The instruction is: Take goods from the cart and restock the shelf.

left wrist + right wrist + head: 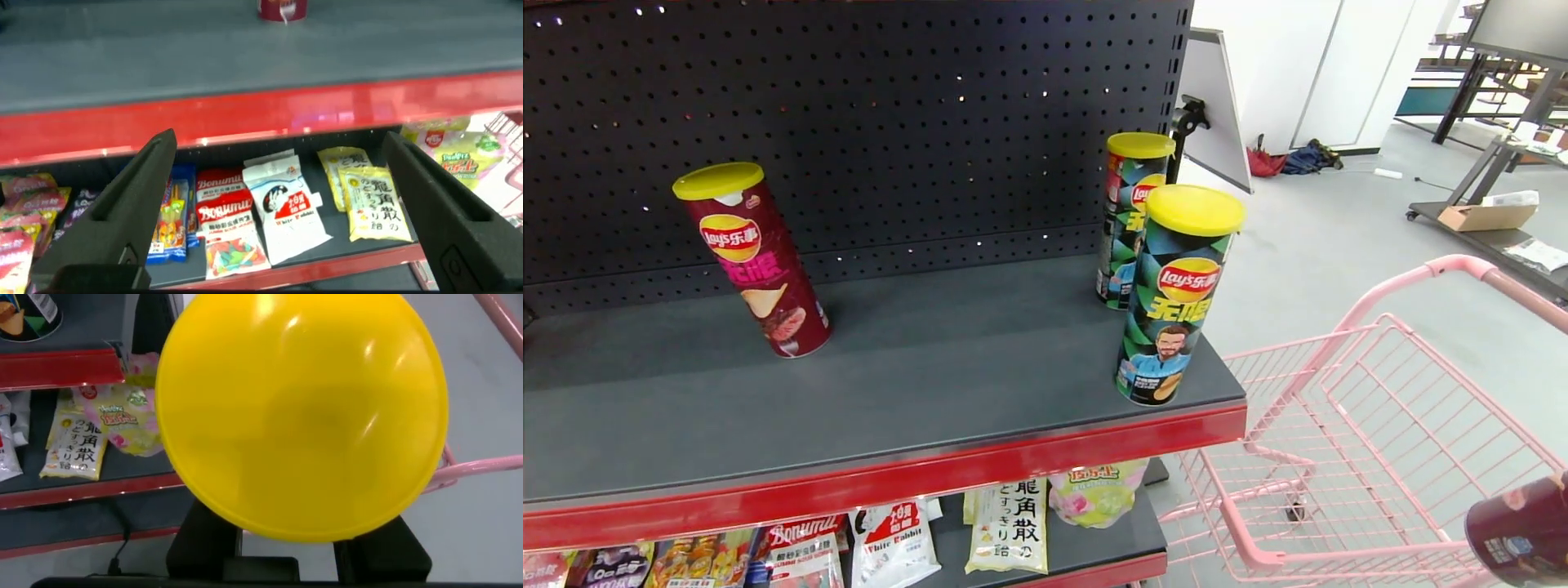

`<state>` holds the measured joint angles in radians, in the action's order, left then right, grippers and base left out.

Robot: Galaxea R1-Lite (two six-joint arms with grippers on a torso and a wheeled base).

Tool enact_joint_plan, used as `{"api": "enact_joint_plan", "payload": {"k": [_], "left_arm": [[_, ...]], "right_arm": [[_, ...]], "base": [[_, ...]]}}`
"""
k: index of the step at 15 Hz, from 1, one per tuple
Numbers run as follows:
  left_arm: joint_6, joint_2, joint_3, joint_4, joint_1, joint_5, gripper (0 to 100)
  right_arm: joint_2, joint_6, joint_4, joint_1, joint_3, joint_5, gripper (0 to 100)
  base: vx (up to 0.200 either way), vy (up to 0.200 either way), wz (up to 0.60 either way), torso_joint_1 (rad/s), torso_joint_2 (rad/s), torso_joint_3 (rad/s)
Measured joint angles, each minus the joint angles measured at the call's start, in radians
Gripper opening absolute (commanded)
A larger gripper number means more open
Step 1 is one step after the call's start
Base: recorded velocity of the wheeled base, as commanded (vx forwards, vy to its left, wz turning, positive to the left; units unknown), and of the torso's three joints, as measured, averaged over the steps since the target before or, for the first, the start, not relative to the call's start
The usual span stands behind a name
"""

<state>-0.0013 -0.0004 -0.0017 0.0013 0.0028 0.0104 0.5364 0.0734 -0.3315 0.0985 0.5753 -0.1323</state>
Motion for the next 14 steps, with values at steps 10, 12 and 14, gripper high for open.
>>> {"api": "enact_joint_plan", "payload": {"k": [10, 12, 14], "left_arm": [[0.000, 0.000, 0.000, 0.001, 0.000, 0.000, 100], [0.000, 0.000, 0.000, 0.000, 0.000, 0.000, 100], [0.000, 0.000, 0.000, 0.001, 0.000, 0.000, 100]], "right_arm": [[-0.021, 0.023, 0.004, -0.007, -0.044, -0.010, 0], [-0.026, 0.023, 0.006, -0.007, -0.054, -0.010, 0], [-0.041, 0.040, 0.006, -0.009, -0.070, -0.016, 0]], "base": [[0.000, 0.000, 0.24, 0.064, -0.15, -0.088], [0.000, 0.000, 0.30, 0.004, 0.00, 0.001], [0.000, 0.000, 0.00, 0.000, 0.00, 0.000]]}}
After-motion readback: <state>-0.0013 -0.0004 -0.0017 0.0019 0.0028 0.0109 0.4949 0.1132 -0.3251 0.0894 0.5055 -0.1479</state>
